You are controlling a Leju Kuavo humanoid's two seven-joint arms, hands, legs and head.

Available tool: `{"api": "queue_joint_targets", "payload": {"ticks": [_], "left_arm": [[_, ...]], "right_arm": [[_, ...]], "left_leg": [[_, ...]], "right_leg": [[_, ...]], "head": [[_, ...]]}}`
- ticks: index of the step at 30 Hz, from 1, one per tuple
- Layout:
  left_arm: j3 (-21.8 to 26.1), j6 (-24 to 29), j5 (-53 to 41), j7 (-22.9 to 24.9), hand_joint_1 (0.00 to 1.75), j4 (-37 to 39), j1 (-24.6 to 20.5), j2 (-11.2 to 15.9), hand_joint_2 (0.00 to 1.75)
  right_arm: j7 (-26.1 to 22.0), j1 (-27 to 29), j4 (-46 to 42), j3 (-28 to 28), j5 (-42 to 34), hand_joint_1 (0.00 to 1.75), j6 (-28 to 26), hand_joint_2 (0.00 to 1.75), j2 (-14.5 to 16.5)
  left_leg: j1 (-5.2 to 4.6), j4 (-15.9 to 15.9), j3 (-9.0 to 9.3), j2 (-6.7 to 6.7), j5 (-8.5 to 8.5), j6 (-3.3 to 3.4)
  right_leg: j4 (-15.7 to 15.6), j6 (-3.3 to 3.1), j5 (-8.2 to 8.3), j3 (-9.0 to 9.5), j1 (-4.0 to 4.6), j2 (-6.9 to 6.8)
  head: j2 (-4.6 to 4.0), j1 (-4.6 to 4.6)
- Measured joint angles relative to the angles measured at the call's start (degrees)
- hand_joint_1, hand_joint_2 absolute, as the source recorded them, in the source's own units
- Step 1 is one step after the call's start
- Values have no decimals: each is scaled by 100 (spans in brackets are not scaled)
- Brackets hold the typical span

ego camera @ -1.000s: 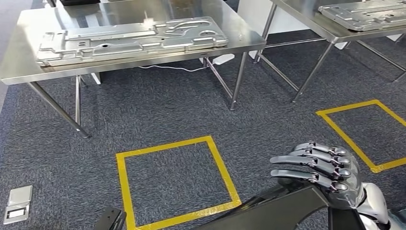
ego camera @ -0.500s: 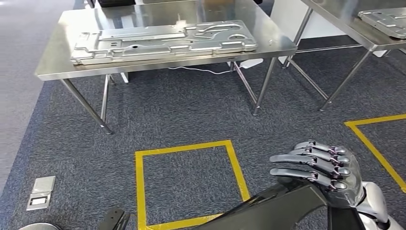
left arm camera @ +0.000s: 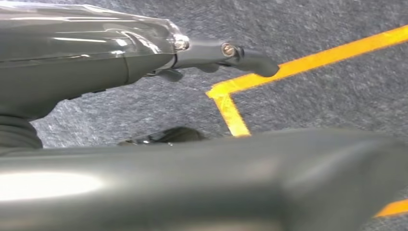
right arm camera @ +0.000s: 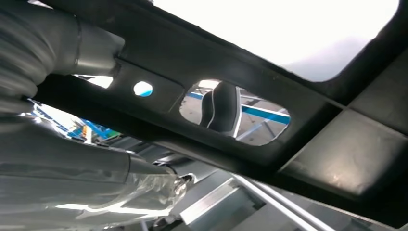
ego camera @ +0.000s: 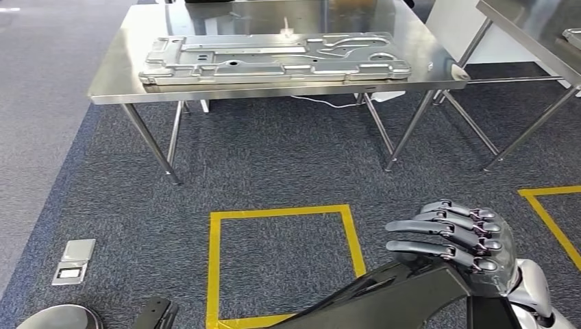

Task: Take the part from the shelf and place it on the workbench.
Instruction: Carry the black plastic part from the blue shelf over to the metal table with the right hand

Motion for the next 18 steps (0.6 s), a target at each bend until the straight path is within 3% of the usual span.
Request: {"api": "queue_joint_targets", "payload": {"ticks": [4, 8, 10, 13, 15, 17, 18], "left_arm": [[1, -4, -3, -1, 0, 0, -5, 1, 0], [1, -1, -5, 1, 0, 0, -7, 4, 0], [1, 0, -9, 1, 0, 0, -7, 5, 0], [1, 0, -10, -1, 0, -2, -12, 10, 0], [2, 1, -10, -2, 0, -2, -29, 12, 0], [3, 1, -13, -2, 0, -2, -45, 12, 0], [3, 1, -15, -2, 0, -2, -45, 12, 0]], "right_arm": [[-5, -5, 0, 8, -17, 175, 0, 175, 7], [-32, -6, 0, 20, -145, 175, 5, 175, 28], [-47, -6, 0, 25, -173, 175, 8, 175, 46], [-59, -7, -5, 27, -185, 175, 10, 175, 58], [-62, -4, -10, 28, -189, 175, 10, 175, 60], [-63, 11, -11, 28, -192, 175, 10, 175, 61], [-63, 22, -11, 28, -193, 175, 10, 175, 61]], "left_leg": [[-5, 4, 15, 2, -27, 42], [-45, 34, 16, 1, -61, 105], [-65, 41, 17, 0, -74, 136], [-59, -70, 102, 13, -43, 230], [-40, -160, 184, 33, -19, 293], [-55, -173, 210, 43, -33, 317], [-62, -171, 221, 45, -46, 318]], "right_leg": [[-67, 40, 18, 41, -1, 3], [-109, 166, 34, 62, -35, -1], [-118, 199, 36, 69, -52, 0], [-75, 236, -21, 88, -70, 45], [391, 195, -270, -126, -54, 143], [1186, 156, -575, -585, -30, 209], [1464, 152, -618, -773, -24, 219]], "head": [[-1, -1], [0, -1], [0, -1], [0, -1], [0, 3], [0, 4], [0, 4]]}}
